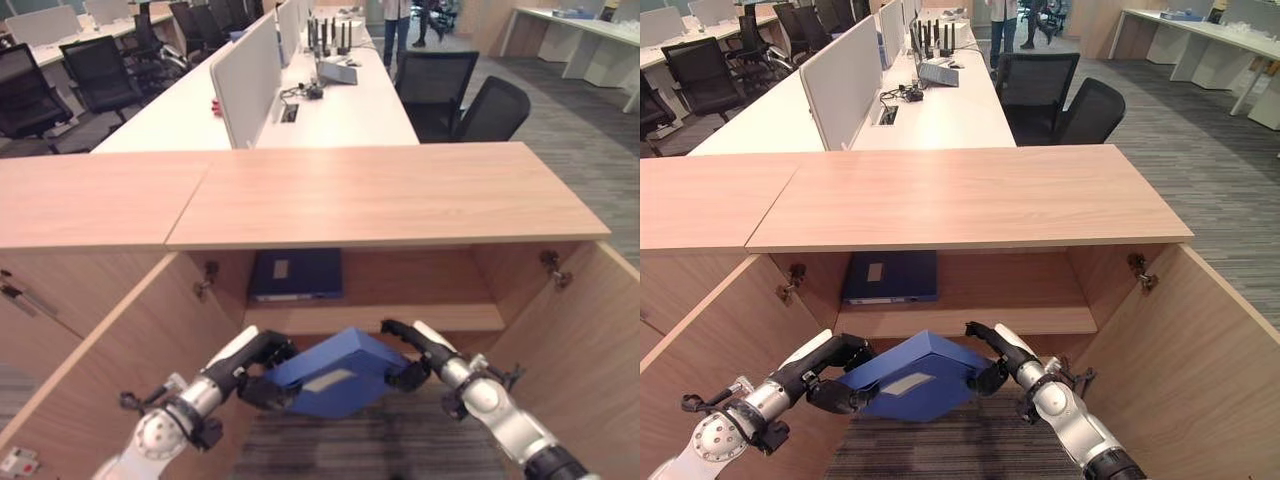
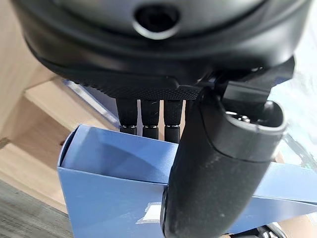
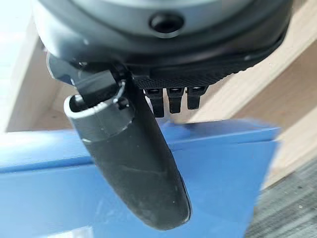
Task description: Put the empty folder in the office cabinet
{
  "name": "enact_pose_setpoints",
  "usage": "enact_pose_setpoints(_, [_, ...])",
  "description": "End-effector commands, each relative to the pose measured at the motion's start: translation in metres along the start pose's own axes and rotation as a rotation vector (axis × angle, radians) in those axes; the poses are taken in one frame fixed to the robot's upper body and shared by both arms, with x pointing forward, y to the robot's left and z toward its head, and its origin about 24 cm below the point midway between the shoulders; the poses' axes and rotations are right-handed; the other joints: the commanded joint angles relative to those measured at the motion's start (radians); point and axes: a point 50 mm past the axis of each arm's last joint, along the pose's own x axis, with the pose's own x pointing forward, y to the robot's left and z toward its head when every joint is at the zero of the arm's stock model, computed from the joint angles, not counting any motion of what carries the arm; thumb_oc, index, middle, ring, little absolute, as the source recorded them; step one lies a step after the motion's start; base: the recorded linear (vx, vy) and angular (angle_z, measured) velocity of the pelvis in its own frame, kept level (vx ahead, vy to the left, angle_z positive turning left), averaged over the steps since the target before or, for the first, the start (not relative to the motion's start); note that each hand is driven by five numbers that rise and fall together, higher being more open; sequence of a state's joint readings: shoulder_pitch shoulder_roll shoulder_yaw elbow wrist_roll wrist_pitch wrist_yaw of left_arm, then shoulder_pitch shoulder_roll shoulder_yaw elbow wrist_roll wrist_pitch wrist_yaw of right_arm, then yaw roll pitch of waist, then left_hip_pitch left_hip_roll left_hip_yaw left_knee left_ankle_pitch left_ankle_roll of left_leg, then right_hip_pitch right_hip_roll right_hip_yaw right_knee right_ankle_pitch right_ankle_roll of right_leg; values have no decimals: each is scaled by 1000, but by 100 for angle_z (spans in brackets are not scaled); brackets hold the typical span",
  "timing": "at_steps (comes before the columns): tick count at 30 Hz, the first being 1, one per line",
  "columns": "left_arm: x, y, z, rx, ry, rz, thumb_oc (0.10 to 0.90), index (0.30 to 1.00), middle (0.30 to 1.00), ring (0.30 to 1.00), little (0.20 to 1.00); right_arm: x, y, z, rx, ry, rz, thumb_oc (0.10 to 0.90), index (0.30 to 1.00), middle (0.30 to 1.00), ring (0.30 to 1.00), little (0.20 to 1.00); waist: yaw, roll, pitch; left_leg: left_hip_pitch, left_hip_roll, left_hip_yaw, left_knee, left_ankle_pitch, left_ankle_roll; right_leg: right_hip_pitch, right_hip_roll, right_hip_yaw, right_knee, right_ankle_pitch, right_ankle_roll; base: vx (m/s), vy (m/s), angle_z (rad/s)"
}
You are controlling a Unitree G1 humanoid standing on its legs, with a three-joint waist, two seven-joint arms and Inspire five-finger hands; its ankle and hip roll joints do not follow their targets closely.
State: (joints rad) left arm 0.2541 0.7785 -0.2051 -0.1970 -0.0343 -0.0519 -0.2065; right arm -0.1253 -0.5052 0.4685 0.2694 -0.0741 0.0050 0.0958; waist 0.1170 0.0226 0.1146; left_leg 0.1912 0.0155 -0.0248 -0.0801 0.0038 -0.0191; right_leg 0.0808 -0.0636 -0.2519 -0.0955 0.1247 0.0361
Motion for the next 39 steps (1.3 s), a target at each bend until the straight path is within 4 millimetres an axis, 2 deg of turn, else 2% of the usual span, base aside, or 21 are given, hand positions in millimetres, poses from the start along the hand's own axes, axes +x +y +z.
enact_pose_setpoints(1, [10, 26, 76, 70, -415, 44, 400, 300, 300, 300, 300, 17, -17, 77, -34, -338, -26, 800, 900, 900, 900, 900, -2, -45, -50, -5, 6, -26, -7, -68, -23, 73, -66, 10, 8, -117, 92, 0, 0, 0])
enact_pose_setpoints(3, [12, 26, 86, 54, -462, 18, 400, 300, 300, 300, 300, 20, -14, 83, -30, -360, -2, 800, 900, 900, 900, 900, -4, -46, -51, -4, 5, -26, -7, -68, -24, 73, -66, 11, 8, -116, 92, 0, 0, 0])
enact_pose_setpoints(7, [15, 24, 102, -88, -560, -57, 400, 300, 300, 300, 300, 24, -8, 91, -10, -386, 62, 800, 900, 900, 900, 900, -6, -50, -54, -5, 6, -26, -7, -69, -25, 76, -67, 9, 8, -113, 92, 0, 0, 0])
enact_pose_setpoints(12, [10, 33, 118, -115, -640, -72, 400, 300, 300, 300, 300, 28, 4, 92, 2, -385, 184, 800, 900, 900, 900, 900, -2, -56, -57, -6, 6, -28, -7, -68, -28, 79, -68, 8, 8, -112, 92, 0, 0, 0])
enact_pose_setpoints(13, [10, 36, 120, -115, -656, -65, 400, 300, 300, 300, 300, 29, 8, 92, 12, -384, 218, 729, 794, 794, 794, 794, 1, -57, -58, -5, 6, -29, -7, -68, -29, 80, -68, 8, 8, -112, 92, 0, 0, 0])
enact_pose_setpoints(14, [9, 37, 122, -109, -667, -61, 400, 300, 300, 300, 300, 29, 11, 92, 21, -381, 242, 574, 561, 561, 561, 561, 3, -59, -59, -5, 6, -30, -7, -68, -29, 81, -69, 6, 8, -112, 92, 0, 0, 0])
enact_pose_setpoints(15, [9, 39, 124, -106, -676, -54, 400, 300, 300, 300, 300, 29, 15, 91, 44, -379, 269, 400, 300, 300, 300, 300, 3, -60, -60, -5, 7, -30, -7, -68, -30, 82, -69, 5, 8, -112, 92, 0, 0, 0])
enact_pose_setpoints(18, [9, 41, 124, -104, -684, -39, 400, 300, 300, 300, 300, 28, 26, 86, 93, -360, 329, 400, 300, 300, 300, 300, 6, -62, -62, -3, 8, -30, -7, -69, -32, 83, -71, 2, 8, -112, 93, 0, 0, 0])
enact_pose_setpoints(20, [9, 42, 122, -104, -676, -27, 400, 300, 300, 300, 300, 28, 34, 76, 191, -324, 338, 400, 300, 300, 300, 300, 7, -61, -63, -3, 8, -28, -7, -68, -32, 84, -71, 1, 8, -112, 93, 0, 0, 0])
enact_pose_setpoints(21, [10, 43, 121, -110, -673, -26, 400, 300, 300, 300, 300, 27, 41, 69, 307, -299, 349, 400, 300, 300, 300, 300, 5, -60, -62, -4, 8, -27, -7, -68, -33, 84, -72, 1, 8, -111, 94, 0, 0, 0])
enact_pose_setpoints(22, [13, 42, 117, -142, -664, -25, 400, 300, 300, 300, 300, 25, 61, 54, 633, -247, 376, 400, 300, 300, 300, 300, 2, -61, -63, -4, 7, -27, -7, -66, -33, 82, -73, 2, 8, -110, 94, 0, 0, 0])
enact_pose_setpoints(23, [13, 42, 117, -142, -664, -25, 400, 300, 300, 300, 300, 25, 61, 54, 633, -247, 376, 400, 300, 300, 300, 300, 2, -61, -63, -4, 7, -27, -7, -66, -33, 82, -73, 2, 8, -110, 94, 0, 0, 0])
enact_pose_setpoints(24, [16, 41, 111, -184, -646, -18, 400, 300, 300, 300, 300, 23, 84, 42, 889, -182, 395, 400, 300, 300, 300, 300, 3, -62, -60, -6, 6, -26, -7, -64, -35, 80, -73, 2, 8, -108, 94, 0, 0, 0])
enact_pose_setpoints(25, [16, 41, 111, -184, -645, -18, 400, 300, 300, 300, 300, 23, 84, 42, 891, -182, 396, 400, 300, 300, 300, 300, 3, -62, -61, -6, 6, -26, -7, -65, -35, 80, -73, 2, 8, -108, 94, 0, 0, 0])
enact_pose_setpoints(27, [16, 36, 103, -246, -625, -24, 400, 300, 300, 300, 300, 13, 114, 38, 1076, -133, 490, 400, 300, 300, 300, 300, 6, -66, -56, -7, 6, -24, -7, -64, -38, 79, -73, 2, 8, -107, 94, -29, -3, -5])
enact_pose_setpoints(29, [16, 32, 98, -273, -609, -28, 400, 300, 300, 300, 300, 8, 122, 37, 1118, -117, 525, 400, 300, 300, 300, 300, 7, -68, -56, -9, 7, -24, -7, -63, -39, 78, -74, 0, 8, -108, 94, -11, -4, -3])
enact_pose_setpoints(30, [18, 27, 90, -319, -581, -25, 549, 524, 524, 524, 524, 3, 127, 34, 1179, -109, 537, 400, 300, 300, 300, 300, 10, -72, -53, -10, 7, -23, -7, -63, -40, 78, -75, -2, 8, -106, 94, 0, 0, 0])
enact_pose_setpoints(31, [18, 25, 85, -338, -563, -22, 800, 900, 900, 900, 900, 2, 129, 33, 1200, -103, 535, 400, 300, 300, 300, 300, 10, -73, -52, -11, 7, -22, -7, -63, -41, 78, -75, -3, 8, -107, 94, 0, 0, 0])
enact_pose_setpoints(35, [16, 21, 70, -396, -511, 27, 800, 900, 900, 900, 900, -3, 132, 24, 1298, -78, 490, 400, 300, 300, 300, 300, 10, -76, -49, -14, 8, -22, -7, -63, -41, 76, -76, -3, 8, -105, 94, -6, 4, 2])
enact_pose_setpoints(36, [16, 17, 59, -445, -470, 54, 800, 900, 900, 900, 900, -7, 133, 19, 1359, -66, 460, 400, 300, 300, 300, 300, 10, -78, -46, -15, 8, -22, -7, -63, -41, 74, -77, -3, 8, -104, 94, -8, 6, 5])
enact_pose_setpoints(39, [16, 14, 52, -474, -442, 70, 800, 900, 900, 900, 900, -8, 134, 13, 1389, -45, 430, 400, 300, 300, 300, 300, 10, -79, -45, -16, 7, -22, -7, -63, -41, 73, -77, -4, 8, -103, 94, 0, 0, 0])
